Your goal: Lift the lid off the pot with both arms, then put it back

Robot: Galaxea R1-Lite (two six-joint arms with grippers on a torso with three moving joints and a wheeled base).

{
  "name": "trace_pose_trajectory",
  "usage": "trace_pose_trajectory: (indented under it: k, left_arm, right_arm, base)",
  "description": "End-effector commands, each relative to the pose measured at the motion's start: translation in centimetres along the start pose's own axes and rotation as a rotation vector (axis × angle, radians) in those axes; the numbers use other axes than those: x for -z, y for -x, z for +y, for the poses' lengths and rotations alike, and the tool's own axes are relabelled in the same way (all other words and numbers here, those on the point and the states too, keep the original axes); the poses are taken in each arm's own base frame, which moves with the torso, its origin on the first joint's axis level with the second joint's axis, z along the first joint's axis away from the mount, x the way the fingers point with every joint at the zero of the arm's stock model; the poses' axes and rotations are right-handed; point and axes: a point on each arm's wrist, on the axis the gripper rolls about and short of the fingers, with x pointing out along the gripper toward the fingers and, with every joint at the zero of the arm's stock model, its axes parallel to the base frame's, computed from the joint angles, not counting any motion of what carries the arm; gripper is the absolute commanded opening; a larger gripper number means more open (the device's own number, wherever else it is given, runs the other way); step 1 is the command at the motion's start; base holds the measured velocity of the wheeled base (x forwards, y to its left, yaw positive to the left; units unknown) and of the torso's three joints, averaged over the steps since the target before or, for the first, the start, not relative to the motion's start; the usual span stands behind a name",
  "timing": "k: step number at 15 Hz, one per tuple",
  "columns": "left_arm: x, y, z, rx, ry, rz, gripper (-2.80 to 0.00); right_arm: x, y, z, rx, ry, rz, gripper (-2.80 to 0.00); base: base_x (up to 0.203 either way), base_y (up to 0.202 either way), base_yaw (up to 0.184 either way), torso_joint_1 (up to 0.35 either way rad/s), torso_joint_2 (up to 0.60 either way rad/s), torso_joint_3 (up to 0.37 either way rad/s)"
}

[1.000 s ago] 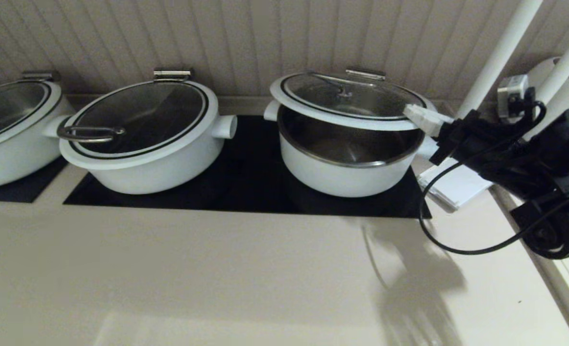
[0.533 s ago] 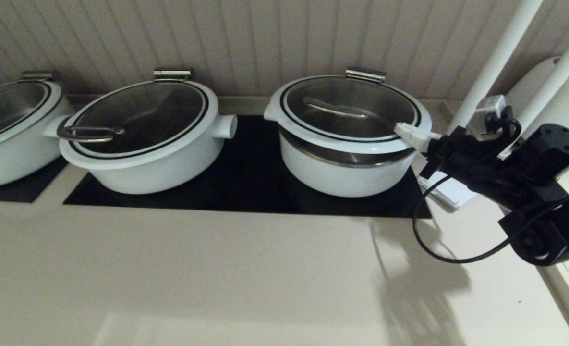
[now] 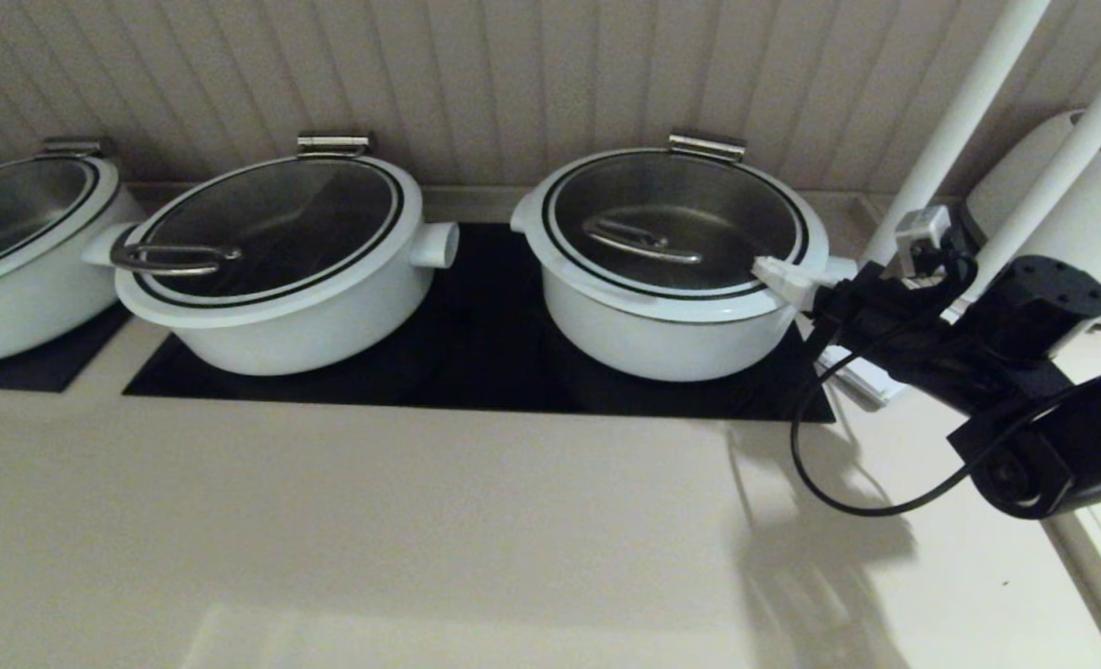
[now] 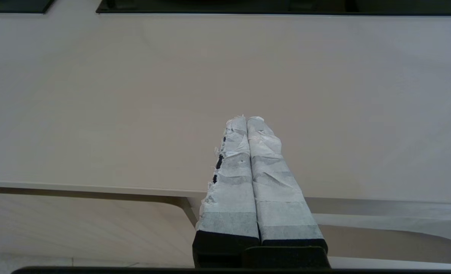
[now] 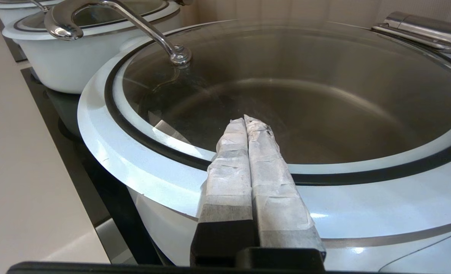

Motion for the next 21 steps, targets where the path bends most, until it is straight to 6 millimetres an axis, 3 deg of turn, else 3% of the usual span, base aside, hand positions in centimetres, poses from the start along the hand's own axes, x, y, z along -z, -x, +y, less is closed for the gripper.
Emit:
trace_pose_trajectory:
  k: [1, 5, 8, 12, 16, 19, 21]
  left_arm:
    - [0.0, 0.0, 0.0, -0.001, 0.0, 0.0, -2.8]
    - [0.0, 0.0, 0.0, -0.001, 0.0, -0.001, -2.8]
    - [0.0, 0.0, 0.0, 0.0, 0.0, 0.001, -2.8]
    - [0.0, 0.0, 0.0, -0.001, 0.0, 0.002, -2.8]
    - [0.0, 0.0, 0.0, -0.001, 0.0, 0.002, -2.8]
    - [0.0, 0.0, 0.0, 0.0, 0.0, 0.001, -2.8]
    - [0.0, 0.0, 0.0, -0.001, 0.0, 0.002, -2.8]
  right_arm:
    - [0.0, 0.0, 0.0, -0.004, 0.011, -0.016, -2.8]
    - [0.7, 0.6, 0.4, -0.003, 0.003, 0.006, -2.8]
    - [-0.2, 0.5, 0.3, -0.001, 0.019, -0.02, -2.8]
    - [-4.1, 1.2, 0.6, 0.012, 0.039, -0.095, -2.8]
    - [-8.7, 3.5, 1.1, 0.055, 0.075, -0.14, -2.8]
    - [-12.6, 6.6, 1.2, 0.136, 0.111, -0.138, -2.8]
    - [-15.0, 9.6, 2.3, 0.212, 0.117, -0.11, -2.8]
  base:
    - [0.0, 0.0, 0.0, 0.0, 0.0, 0.0]
    - [0.0, 0.0, 0.0, 0.0, 0.0, 0.0]
    - [0.0, 0.0, 0.0, 0.0, 0.0, 0.0]
    - [0.0, 0.0, 0.0, 0.0, 0.0, 0.0]
    - [0.0, 0.0, 0.0, 0.0, 0.0, 0.0]
    - [0.0, 0.0, 0.0, 0.0, 0.0, 0.0]
    - [0.0, 0.0, 0.0, 0.0, 0.0, 0.0]
